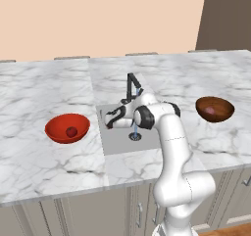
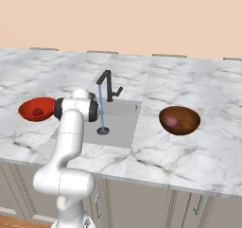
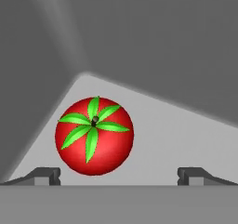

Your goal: Pick the tomatos from the sink and place them in one bowl. Place the onion in the other bowl. Then turn off the sink faucet.

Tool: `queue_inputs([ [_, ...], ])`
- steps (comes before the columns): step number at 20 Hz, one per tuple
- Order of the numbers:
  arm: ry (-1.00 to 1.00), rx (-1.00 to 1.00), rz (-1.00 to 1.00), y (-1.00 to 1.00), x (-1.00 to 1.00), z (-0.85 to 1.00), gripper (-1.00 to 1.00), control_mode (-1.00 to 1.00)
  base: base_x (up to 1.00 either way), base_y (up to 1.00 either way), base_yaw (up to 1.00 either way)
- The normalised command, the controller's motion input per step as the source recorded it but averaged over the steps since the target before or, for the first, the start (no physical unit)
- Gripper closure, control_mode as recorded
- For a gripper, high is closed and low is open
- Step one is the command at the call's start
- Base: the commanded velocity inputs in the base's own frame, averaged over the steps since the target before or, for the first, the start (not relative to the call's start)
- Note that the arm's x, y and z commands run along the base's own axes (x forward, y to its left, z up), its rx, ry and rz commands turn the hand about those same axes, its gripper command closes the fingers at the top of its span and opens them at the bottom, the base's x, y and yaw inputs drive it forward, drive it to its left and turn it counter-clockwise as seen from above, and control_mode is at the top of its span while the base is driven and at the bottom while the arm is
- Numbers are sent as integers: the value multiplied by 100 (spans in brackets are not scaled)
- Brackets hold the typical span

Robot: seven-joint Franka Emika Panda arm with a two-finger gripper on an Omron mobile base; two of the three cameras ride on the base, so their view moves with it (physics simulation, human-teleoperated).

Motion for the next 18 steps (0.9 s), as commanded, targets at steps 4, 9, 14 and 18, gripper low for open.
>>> queue_inputs([
  [4, 0, 0, 0, 25, 21, -4, -100, -100, 0, 0, 0],
  [9, 0, 0, 1, 30, 19, -8, -100, -100, 0, 0, 0],
  [14, 0, 0, 6, 45, 5, -17, -100, -100, 0, 0, 0],
  [18, 0, 0, 12, 57, 3, -18, -100, -100, 0, 0, 0],
])
